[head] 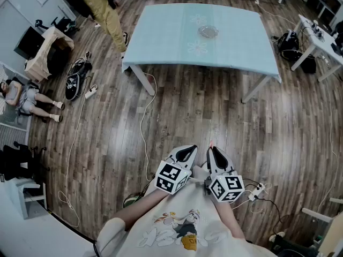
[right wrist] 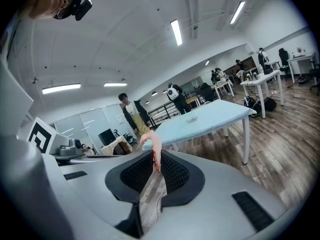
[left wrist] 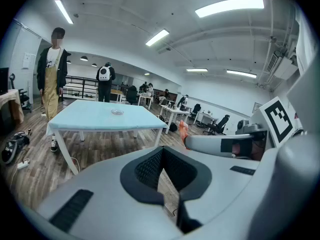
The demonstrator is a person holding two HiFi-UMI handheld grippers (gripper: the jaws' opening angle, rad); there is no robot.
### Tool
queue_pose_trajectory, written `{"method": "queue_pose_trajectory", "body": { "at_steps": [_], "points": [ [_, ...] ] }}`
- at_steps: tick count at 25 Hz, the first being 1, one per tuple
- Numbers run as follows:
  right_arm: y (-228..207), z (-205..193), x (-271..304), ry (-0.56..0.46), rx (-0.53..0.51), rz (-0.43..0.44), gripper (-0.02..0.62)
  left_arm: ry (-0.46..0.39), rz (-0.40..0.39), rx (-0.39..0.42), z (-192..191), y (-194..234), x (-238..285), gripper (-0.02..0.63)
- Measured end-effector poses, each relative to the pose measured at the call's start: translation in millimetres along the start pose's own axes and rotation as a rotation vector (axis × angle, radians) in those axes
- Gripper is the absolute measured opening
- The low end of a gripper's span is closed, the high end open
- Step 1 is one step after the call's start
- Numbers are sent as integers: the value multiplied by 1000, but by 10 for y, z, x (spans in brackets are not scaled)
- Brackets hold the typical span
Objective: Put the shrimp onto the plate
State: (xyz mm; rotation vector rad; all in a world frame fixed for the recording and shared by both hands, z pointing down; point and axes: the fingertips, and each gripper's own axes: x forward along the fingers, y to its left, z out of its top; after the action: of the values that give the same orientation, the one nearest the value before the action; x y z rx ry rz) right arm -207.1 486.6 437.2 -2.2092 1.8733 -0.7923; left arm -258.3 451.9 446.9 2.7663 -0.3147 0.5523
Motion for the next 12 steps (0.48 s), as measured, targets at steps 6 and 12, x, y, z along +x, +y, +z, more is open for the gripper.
{"method": "queue_pose_trajectory", "body": {
  "at_steps": [6, 12],
  "points": [
    [-462, 205, -149, -17, 13, -20, 66, -4, -2, -2, 85, -238, 363, 8],
    [-887, 437, -255, -68, 3, 47, 66, 46, -61, 59, 50, -688, 965, 7]
  ]
}}
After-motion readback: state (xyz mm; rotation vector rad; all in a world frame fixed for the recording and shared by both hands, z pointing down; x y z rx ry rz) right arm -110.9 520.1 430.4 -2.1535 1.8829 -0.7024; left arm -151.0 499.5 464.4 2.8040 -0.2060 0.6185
